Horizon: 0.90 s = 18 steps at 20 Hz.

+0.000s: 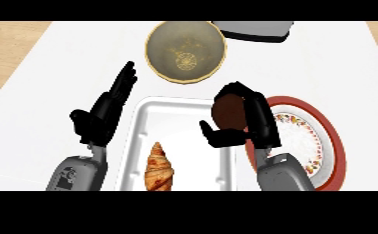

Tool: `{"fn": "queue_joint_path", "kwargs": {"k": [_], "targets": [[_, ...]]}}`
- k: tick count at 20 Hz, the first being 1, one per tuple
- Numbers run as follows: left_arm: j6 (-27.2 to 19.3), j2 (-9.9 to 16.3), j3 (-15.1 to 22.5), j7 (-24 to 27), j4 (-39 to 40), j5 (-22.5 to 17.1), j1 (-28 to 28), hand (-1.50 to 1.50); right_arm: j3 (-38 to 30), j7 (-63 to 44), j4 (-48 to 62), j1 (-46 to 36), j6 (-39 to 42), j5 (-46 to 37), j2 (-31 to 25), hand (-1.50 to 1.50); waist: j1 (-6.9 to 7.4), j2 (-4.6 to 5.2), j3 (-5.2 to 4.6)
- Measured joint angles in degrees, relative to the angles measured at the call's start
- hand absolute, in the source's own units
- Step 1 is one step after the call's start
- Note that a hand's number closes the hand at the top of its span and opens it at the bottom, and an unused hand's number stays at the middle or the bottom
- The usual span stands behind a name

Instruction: Pick the cupcake from the plate and place it in the bowl

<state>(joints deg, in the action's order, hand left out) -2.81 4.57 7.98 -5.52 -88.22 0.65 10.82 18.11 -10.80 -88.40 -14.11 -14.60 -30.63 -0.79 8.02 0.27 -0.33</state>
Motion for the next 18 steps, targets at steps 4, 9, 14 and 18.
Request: {"fn": "queue_joint_path", "kwargs": {"k": [4, 9, 14, 18], "targets": [[0.47, -0.19, 0.6, -0.23, 0.58, 0.09, 0.69, 0.0, 4.04, -5.89, 1.02, -7.49, -9.13, -4.93, 0.49, 1.5, 1.05, -0.09, -0.15], [0.68, -0.47, 1.16, -0.65, 1.43, 0.35, 1.41, 0.0, 7.04, -16.12, 4.6, -17.61, -16.31, -11.86, 0.7, 1.5, 1.49, -0.25, -0.38], [0.46, -1.06, 1.56, -0.76, 2.18, 0.62, 2.05, 0.0, 7.84, -28.28, 10.19, -28.3, -19.11, -17.49, 0.76, 1.5, 1.78, -0.29, -0.49], [0.4, -1.19, 1.58, -0.72, 2.9, 0.83, 2.67, 0.0, 7.77, -37.76, 15.28, -37.72, -18.93, -21.11, 0.72, 1.5, 2.0, -0.24, -0.48]]}}
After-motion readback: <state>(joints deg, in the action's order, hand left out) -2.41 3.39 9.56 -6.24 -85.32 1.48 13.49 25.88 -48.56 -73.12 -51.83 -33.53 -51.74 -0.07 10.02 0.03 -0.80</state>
